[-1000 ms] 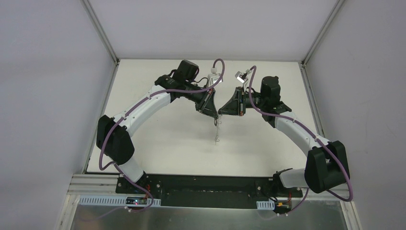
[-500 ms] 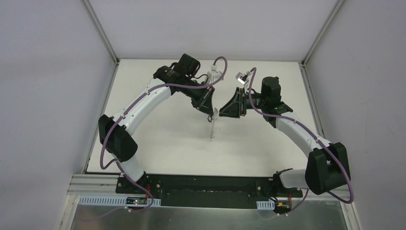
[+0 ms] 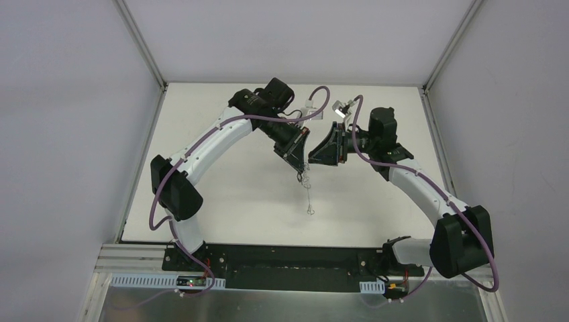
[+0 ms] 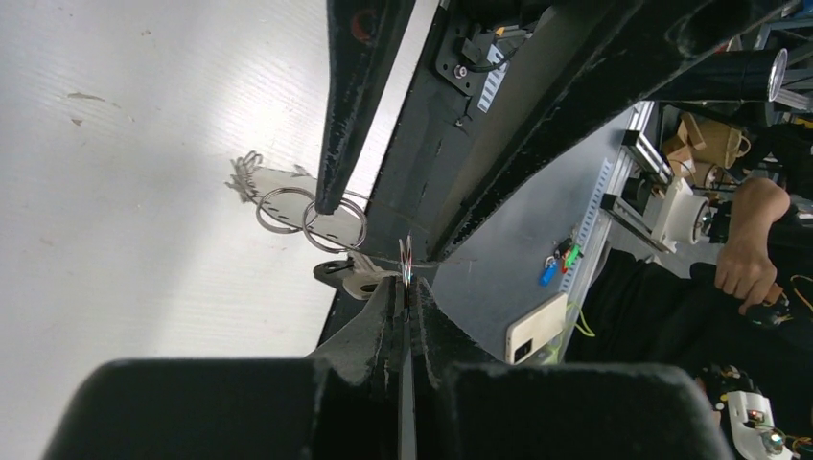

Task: Put the keys on the keyring

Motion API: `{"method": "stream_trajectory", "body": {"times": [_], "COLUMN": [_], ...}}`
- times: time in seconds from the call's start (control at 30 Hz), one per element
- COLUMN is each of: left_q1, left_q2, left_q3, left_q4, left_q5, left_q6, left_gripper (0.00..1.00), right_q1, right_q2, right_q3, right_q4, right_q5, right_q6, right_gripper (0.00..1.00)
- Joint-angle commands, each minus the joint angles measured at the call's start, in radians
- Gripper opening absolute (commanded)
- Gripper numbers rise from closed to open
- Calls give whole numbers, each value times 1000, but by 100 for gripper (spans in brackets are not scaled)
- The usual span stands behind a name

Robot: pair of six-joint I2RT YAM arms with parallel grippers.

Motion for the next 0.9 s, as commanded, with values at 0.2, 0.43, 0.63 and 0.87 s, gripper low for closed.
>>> {"method": "stream_trajectory", "body": {"times": [0.2,0.43,0.63,0.87], "left_q1": [-12,-12,-12,-12], "left_q2": [-2,-5,1,3], "left_q3": [40,37,39,43], "left_q4": [1,5,4,4], "left_q5": [61,66,68,74], "left_q6": [-71,-69,-67,-66], "left_gripper": [0,0,0,0], "right_q1": [12,19,29,41], "right_q2": [-22,-4,5,21], "right_q3": [10,10,11,10], "right_q4": [98,97,96,95], "right_q5": [-86,-115,-123,-125], "right_q6": [50,52,54,53], "right_gripper": [30,28,27,21]}}
